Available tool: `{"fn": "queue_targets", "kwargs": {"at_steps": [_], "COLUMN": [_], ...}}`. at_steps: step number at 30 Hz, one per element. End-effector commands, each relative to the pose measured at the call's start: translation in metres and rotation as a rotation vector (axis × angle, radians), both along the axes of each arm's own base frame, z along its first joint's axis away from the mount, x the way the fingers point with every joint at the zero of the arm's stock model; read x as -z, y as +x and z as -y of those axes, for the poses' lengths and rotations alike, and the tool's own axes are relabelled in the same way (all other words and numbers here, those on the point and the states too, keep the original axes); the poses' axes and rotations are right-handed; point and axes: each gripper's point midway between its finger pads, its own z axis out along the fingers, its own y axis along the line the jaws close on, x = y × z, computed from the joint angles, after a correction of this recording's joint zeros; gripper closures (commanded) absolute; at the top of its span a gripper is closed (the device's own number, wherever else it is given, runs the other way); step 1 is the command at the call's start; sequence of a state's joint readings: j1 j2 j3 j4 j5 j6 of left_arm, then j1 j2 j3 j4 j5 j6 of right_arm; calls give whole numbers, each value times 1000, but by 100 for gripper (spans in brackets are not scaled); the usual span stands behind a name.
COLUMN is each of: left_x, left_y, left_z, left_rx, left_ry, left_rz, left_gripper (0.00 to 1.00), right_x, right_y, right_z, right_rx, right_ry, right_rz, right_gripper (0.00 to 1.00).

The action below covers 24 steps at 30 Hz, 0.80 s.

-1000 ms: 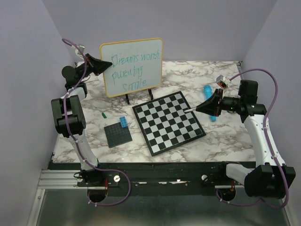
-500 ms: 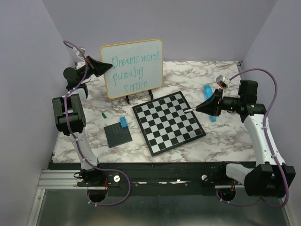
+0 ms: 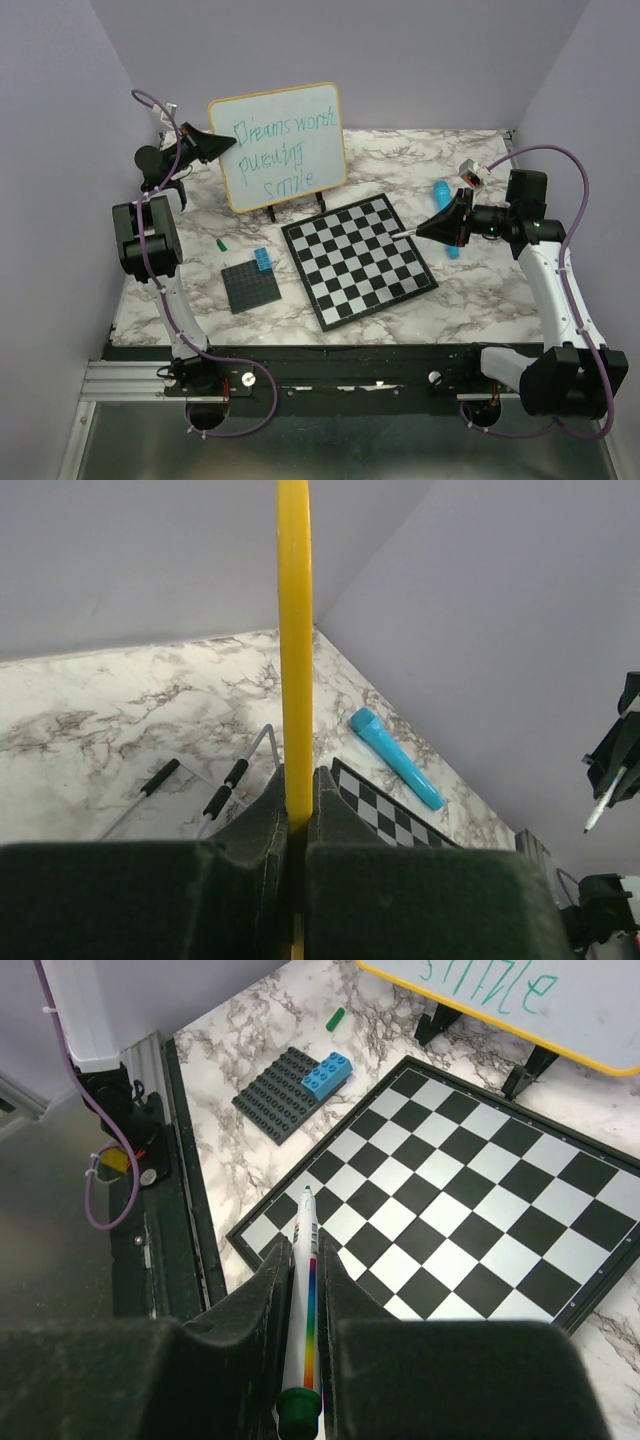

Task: Write a sentence on the whiteboard
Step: Put down the whiteboard on the whiteboard stand.

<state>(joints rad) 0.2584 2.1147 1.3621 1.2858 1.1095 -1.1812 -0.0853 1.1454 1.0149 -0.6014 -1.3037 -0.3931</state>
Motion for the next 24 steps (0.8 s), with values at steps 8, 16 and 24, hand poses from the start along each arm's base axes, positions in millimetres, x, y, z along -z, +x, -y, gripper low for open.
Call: {"fn": "queue_targets", "kwargs": {"at_steps": [8, 16, 24], "left_x": [-91, -72, -50], "left_y": [-35, -26, -16], "left_z": [12, 11, 10], "left_rx": [37, 25, 30], "left_ry": [46, 71, 122], "left_rz": [413, 380, 366], "left_gripper": [100, 100, 100], "right_x": [6, 5, 7], "right_y": [-3, -3, -2], "right_z": [-1, -1, -1], "right_rx": [-15, -16, -13], "right_ry": [16, 17, 17], "right_rz": [-30, -28, -37], "right_gripper": [99, 99, 99]}}
